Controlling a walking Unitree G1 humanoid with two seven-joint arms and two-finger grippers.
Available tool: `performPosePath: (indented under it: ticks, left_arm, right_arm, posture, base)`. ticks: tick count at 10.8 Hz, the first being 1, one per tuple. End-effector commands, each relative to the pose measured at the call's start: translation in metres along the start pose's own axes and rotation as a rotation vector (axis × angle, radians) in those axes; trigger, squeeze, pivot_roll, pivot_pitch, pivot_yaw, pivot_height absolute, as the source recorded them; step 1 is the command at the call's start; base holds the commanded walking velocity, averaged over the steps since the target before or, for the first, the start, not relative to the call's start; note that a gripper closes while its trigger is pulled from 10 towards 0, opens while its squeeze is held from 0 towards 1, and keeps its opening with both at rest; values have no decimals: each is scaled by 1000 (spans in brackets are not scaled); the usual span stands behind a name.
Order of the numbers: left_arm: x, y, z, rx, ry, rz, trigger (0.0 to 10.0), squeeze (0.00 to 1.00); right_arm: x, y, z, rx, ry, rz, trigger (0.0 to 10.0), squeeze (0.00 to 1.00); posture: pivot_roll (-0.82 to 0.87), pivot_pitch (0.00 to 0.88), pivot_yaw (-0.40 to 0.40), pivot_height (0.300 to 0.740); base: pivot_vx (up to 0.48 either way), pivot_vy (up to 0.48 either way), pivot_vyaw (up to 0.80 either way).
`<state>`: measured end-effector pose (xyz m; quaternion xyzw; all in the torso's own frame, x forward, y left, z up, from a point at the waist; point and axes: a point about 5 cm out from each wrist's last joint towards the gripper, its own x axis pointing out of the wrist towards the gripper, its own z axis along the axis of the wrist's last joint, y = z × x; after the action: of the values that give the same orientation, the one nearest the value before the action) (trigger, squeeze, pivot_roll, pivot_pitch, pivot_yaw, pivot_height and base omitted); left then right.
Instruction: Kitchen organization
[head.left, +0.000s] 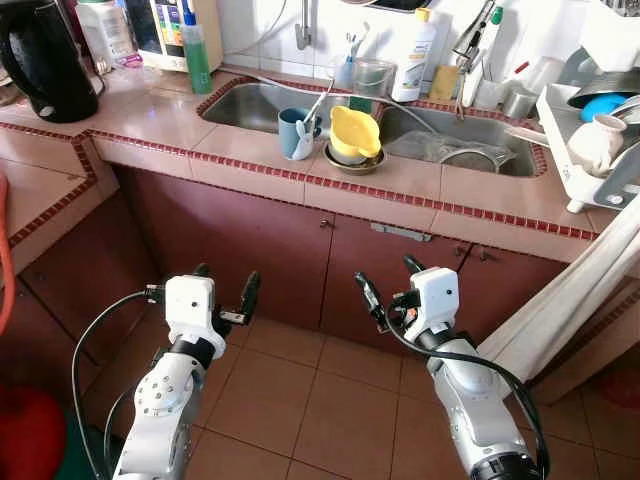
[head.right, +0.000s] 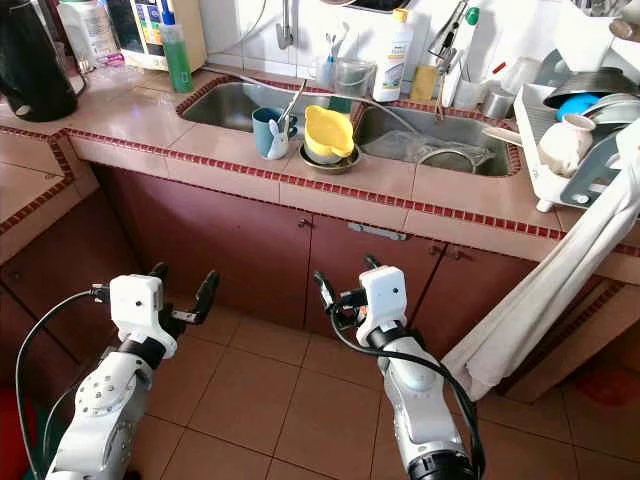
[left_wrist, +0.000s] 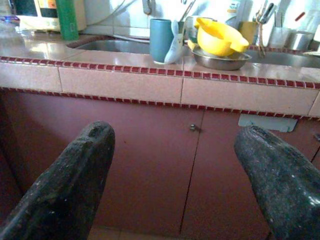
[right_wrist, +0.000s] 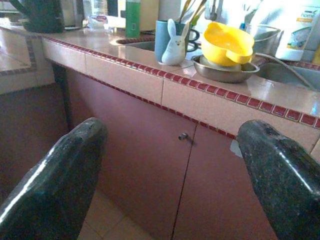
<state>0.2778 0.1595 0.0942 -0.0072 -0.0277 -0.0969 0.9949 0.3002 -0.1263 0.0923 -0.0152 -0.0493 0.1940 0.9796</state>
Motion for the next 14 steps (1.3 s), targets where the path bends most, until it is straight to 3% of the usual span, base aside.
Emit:
performPosePath:
  ticks: [1,5,7,14]
  left_arm:
    - [2,-3,0,-2,7,-22,10000,0]
    - [4,-5,3,-7,4,-42,10000,0]
    - [8,-8,7,-20,-6,-59,10000,0]
    - [6,-10,8,-22,-8,-61,10000,0]
  right_arm:
    - [-2,-3,3,-23,-10,-11,10000,0]
    - [-8,-4,-1,-31,7,-16,10000,0]
    - [-7,-7,1,39,-3,-60,10000,0]
    - [-9,-5,0,14,13,-33,10000,0]
  posture:
    - [-76,13,-28,740]
    - [-82,23,-19,740]
    - [-86,22,-20,740]
    - [-77,21,-32,740]
  base:
    - [0,0,0]
    - [0,0,0]
    - [0,0,0]
    - [34,0,0]
